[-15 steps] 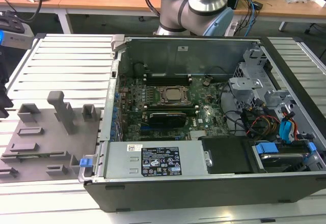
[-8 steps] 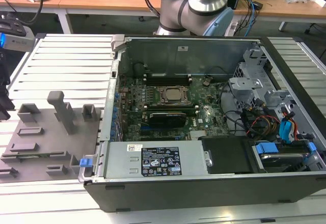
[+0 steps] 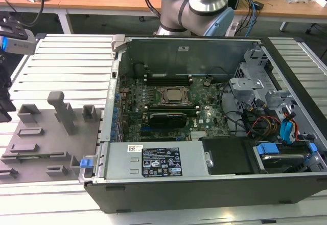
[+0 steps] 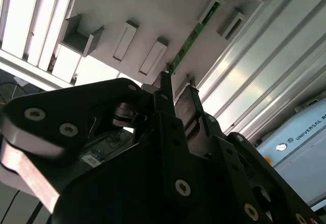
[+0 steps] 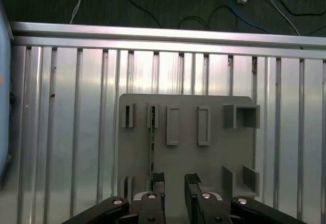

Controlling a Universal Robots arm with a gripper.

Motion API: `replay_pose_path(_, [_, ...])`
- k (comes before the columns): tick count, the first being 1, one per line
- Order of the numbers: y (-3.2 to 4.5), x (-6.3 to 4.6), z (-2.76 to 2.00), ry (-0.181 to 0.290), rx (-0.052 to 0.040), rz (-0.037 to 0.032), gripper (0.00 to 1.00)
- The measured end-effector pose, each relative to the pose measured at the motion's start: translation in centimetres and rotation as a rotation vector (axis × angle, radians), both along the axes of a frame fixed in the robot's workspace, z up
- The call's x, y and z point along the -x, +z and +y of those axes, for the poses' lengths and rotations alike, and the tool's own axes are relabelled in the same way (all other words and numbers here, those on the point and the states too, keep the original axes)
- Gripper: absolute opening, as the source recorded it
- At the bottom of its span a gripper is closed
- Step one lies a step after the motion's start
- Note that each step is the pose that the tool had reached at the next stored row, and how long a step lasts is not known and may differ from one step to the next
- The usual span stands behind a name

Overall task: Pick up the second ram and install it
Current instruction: 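Pick up the second ram and move it above second insertion slot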

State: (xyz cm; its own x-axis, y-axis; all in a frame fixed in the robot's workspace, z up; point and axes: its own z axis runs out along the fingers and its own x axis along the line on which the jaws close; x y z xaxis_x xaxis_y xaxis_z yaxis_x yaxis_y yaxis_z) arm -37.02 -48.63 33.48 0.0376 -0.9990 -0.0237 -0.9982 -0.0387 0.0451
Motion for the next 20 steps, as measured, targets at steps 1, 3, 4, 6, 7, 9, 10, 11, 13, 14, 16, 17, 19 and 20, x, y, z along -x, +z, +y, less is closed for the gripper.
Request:
replay_pose_path(1, [-0.09, 0.0, 0.00, 0.000, -0.0001, 0.0000, 0.30])
replay_pose_path(3, [-0.20, 0.0, -0.01, 0.001, 0.0000, 0.0000, 0.30])
replay_pose_path(4, [-0.29, 0.0, -0.01, 0.001, -0.0001, -0.0001, 0.30])
replay_pose_path(6, [-0.46, 0.0, -0.02, 0.001, 0.0000, 0.0000, 0.30])
replay_pose_path(7, [-0.52, 0.0, -0.03, 0.001, -0.0001, 0.0000, 0.30])
replay_pose_path(9, [-0.68, 0.0, -0.04, 0.002, 0.0000, 0.0000, 0.30])
replay_pose_path(10, [-0.75, 0.0, -0.04, 0.002, 0.0000, 0.0000, 0.30])
replay_pose_path(11, [-0.81, 0.0, -0.05, 0.002, 0.0000, 0.0000, 0.30])
replay_pose_path(13, [-0.88, 0.0, -0.05, 0.002, 0.0000, 0.0001, 0.30])
replay_pose_path(14, [-0.93, 0.0, -0.05, 0.002, -0.0001, 0.0000, 0.30])
replay_pose_path(16, [-1.03, 0.0, -0.06, 0.002, 0.0000, 0.0001, 0.30])
replay_pose_path(17, [-1.07, 0.0, -0.06, 0.002, 0.0000, 0.0001, 0.30])
replay_pose_path(19, [-1.29, 0.0, -0.07, 0.003, 0.0000, 0.0000, 0.30])
replay_pose_path(20, [-1.37, 0.0, -0.07, 0.003, 0.0000, 0.0000, 0.30])
